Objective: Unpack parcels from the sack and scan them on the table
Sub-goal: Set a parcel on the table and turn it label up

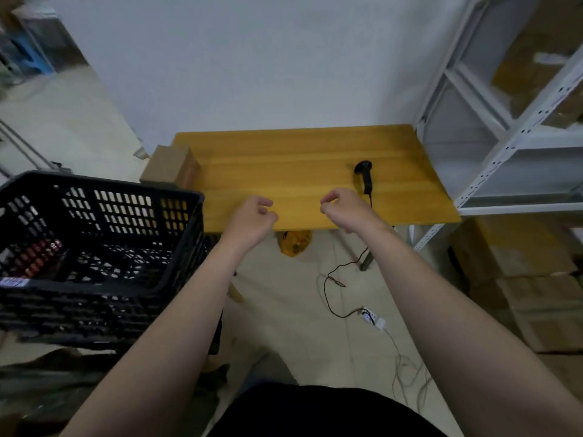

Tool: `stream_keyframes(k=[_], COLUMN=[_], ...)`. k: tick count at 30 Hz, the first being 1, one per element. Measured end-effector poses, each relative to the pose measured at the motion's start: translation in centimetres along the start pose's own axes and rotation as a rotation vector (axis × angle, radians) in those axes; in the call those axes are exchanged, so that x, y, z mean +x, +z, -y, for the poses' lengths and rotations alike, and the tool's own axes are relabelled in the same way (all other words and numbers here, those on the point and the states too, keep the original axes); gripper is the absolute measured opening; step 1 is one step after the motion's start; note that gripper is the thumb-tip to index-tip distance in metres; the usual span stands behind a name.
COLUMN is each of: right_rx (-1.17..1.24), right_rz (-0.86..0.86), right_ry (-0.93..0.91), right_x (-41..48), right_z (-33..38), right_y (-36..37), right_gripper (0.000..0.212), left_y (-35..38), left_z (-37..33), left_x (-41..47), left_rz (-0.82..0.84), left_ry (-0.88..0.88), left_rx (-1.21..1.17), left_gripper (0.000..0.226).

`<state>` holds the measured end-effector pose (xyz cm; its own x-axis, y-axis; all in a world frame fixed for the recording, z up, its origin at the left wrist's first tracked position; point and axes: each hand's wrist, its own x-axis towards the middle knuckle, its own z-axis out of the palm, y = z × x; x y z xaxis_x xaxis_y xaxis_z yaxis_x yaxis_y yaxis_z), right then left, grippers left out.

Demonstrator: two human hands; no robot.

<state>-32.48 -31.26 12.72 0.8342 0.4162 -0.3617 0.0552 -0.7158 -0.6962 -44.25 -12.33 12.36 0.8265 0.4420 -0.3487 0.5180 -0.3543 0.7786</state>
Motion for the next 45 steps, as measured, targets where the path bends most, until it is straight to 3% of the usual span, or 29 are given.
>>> stream_keyframes(k=[10,17,22,27,31,35,37,41,45], right_rx=[-0.033,-0.059,-0.109,-0.153,-0.19,-0.18,-0.163,-0.067,0.044], right_rz=[0.067,0.144,0.271,0.364,0.408,0.431,0.42,0.427,0.323], right_ry=[0.071,0.155,0.184,0.201,0.228,0.257,0.274,0.424,0.622], right_x=[21.6,38.3,47.3,53.1,55.6,57.1,57.5,57.6,57.3], right_z=[4.3,12.0,15.8,18.1,18.5,18.2,18.1,17.0,14.4], right_y=[1.6,7.4,13.0,17.7,19.7,20.9,21.3,20.8,18.0], right_gripper=[0.015,0.016,0.013,0.014,0.012,0.012,0.015,0.036,0.063], left_y=[-4.7,-13.8,-19.1,-21.9,-23.8,-24.3,-23.3,-17.3,-11.3], left_z=[0.6,5.5,11.1,15.4,18.5,20.6,20.5,17.8,14.0], left_x=[23.0,40.0,48.3,52.4,54.5,56.0,56.6,57.1,56.8], left_rz=[0.024,-0.126,-0.206,-0.29,-0.302,-0.333,-0.257,0.079,0.149], left_ry=[-0.085,-0.214,-0.367,-0.605,-0.799,-0.779,-0.744,-0.642,-0.561], left_rx=[0.043,0.166,0.11,0.319,0.256,0.275,0.207,-0.093,-0.28], left_gripper=[0.032,0.04,0.05,0.08,0.111,0.123,0.123,0.104,0.086])
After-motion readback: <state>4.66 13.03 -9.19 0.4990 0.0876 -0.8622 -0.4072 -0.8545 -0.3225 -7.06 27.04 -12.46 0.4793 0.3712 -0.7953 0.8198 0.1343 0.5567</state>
